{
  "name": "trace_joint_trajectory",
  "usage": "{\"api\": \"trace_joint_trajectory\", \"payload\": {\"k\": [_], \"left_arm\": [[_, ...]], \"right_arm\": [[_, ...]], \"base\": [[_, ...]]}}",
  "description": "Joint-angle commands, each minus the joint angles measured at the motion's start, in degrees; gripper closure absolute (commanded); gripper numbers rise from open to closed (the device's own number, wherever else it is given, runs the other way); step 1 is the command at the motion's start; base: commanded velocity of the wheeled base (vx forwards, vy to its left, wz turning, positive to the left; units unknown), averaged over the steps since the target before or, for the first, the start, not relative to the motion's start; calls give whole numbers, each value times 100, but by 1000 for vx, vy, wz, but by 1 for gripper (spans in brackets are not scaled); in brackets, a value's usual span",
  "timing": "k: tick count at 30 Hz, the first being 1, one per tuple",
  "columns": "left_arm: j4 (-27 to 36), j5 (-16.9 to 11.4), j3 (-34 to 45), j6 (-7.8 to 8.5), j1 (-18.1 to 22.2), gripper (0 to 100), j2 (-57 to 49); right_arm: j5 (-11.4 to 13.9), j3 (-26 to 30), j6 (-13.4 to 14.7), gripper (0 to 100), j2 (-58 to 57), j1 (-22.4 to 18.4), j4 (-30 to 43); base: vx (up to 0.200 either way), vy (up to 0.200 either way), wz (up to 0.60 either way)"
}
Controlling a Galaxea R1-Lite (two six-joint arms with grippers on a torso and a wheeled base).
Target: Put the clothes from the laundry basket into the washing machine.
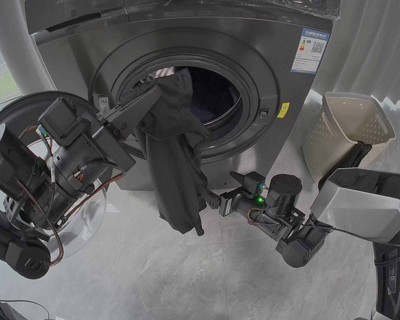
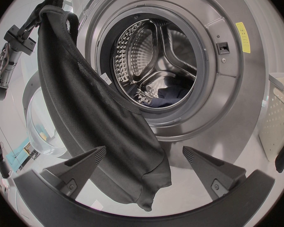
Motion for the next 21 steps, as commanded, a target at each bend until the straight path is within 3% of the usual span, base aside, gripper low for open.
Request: {"api": "trace_joint_trajectory", "payload": {"k": [1,7,13,21], "left_arm": [[-1,-2,25,-3,-6,100,-4],[-1,16,52,-29,2,100,-4],[-1,16,78,-38,-6,100,4],[-1,16,69,-38,-6,100,-4]], "right_arm": [[2,-382,1,0,286,38,56],[2,-830,-69,0,506,74,65],[37,-865,-69,0,532,126,56],[643,-1050,-52,0,620,214,-6]], "base": [[0,0,0],[0,0,0],[0,0,0],[0,0,0]]}}
